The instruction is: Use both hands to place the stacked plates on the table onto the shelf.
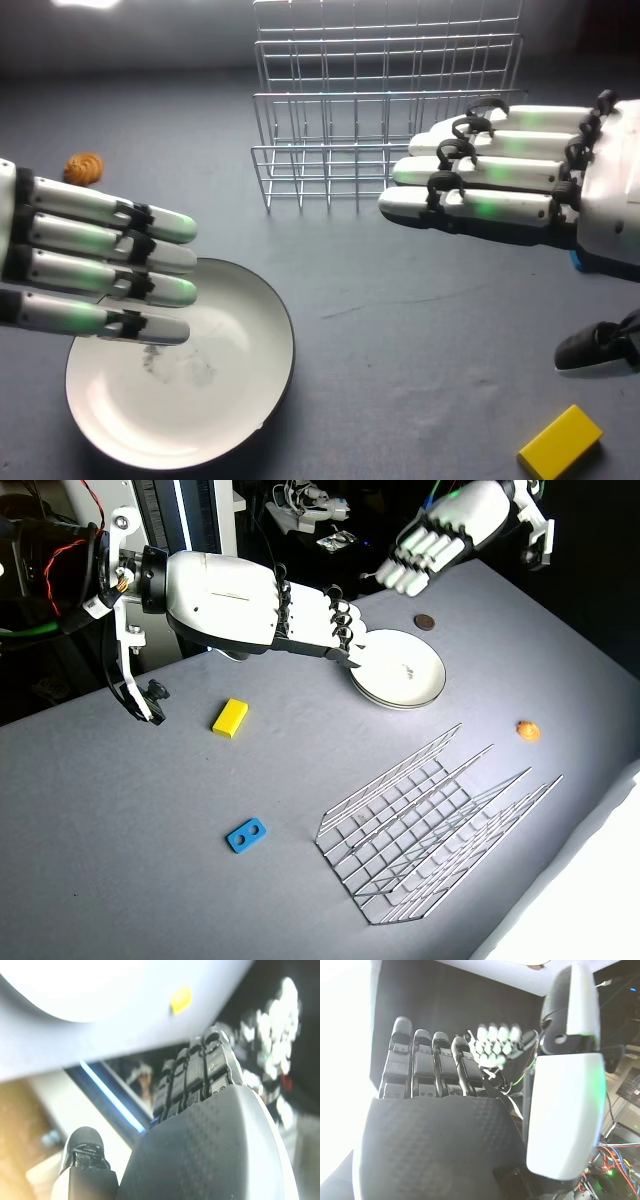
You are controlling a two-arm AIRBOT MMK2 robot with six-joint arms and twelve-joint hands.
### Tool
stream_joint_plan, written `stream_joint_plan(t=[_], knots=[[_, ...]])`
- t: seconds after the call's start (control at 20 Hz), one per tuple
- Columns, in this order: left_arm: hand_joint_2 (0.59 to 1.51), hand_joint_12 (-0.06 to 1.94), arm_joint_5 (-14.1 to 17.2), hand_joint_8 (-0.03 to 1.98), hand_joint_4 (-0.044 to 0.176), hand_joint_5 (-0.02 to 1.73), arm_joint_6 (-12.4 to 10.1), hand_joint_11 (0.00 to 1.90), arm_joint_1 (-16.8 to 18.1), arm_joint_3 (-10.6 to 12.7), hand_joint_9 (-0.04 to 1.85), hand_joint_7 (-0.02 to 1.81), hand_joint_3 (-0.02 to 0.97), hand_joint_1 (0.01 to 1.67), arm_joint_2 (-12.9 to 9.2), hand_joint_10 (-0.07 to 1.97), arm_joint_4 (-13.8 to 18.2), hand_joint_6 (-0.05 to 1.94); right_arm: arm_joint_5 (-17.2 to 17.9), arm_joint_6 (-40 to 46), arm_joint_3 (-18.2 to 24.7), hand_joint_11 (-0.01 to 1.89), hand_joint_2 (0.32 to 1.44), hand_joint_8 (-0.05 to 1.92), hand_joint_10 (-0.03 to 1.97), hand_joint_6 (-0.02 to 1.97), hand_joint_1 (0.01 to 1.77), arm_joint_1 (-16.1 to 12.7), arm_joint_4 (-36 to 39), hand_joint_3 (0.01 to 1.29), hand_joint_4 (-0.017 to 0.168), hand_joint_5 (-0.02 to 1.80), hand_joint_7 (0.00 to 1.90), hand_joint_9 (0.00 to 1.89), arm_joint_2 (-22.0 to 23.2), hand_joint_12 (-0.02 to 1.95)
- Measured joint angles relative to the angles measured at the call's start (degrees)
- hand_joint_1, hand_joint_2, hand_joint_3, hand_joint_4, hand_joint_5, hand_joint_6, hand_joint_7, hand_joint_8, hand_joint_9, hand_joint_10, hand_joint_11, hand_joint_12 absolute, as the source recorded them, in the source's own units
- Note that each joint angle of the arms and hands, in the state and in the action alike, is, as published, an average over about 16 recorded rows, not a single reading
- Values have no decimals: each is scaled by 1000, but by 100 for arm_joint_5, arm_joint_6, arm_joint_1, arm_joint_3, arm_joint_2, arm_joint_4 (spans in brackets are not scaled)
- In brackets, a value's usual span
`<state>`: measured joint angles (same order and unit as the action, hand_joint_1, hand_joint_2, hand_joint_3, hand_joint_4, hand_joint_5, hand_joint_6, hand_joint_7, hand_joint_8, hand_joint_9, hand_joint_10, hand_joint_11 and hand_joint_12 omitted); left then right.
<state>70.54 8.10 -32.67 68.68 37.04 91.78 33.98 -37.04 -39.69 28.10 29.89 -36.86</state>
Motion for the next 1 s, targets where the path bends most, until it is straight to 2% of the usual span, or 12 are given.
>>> stream_joint_plan(t=[0.2, 0.35, 0.8, 1.0], knots=[[1106, -12, -450, -7, -2, 24, -63, 13, -242, 5, 18, 22, 20, 15, 111, 8, -49, 0, -8, 21, 0, 14, 853, 21, 9, 27, 1082, -6, 11, 13, 7, 21, 21, 18, 0, 316], [1107, -12, -609, -7, -2, 21, -108, 13, -406, 37, 18, 21, 20, 15, 195, 8, -43, 0, -10, 10, 0, 14, 864, 22, 8, 27, 1087, -5, 16, 13, 7, 17, 22, 18, 0, 272], [1108, -13, -518, -8, -2, 19, -234, 13, -809, 286, 17, 19, 20, 16, 380, 8, 215, 0, -14, -47, 0, 13, 879, 23, 9, 26, 1100, -1, 19, 13, 8, 12, 22, 16, 0, 231], [1104, -12, -602, -8, -2, 20, -269, 13, -983, 415, 18, 19, 20, 17, 436, 7, 348, 0, -16, -85, 0, 13, 889, 23, 9, 26, 1106, 0, 19, 13, 8, 12, 22, 15, 0, 225]])
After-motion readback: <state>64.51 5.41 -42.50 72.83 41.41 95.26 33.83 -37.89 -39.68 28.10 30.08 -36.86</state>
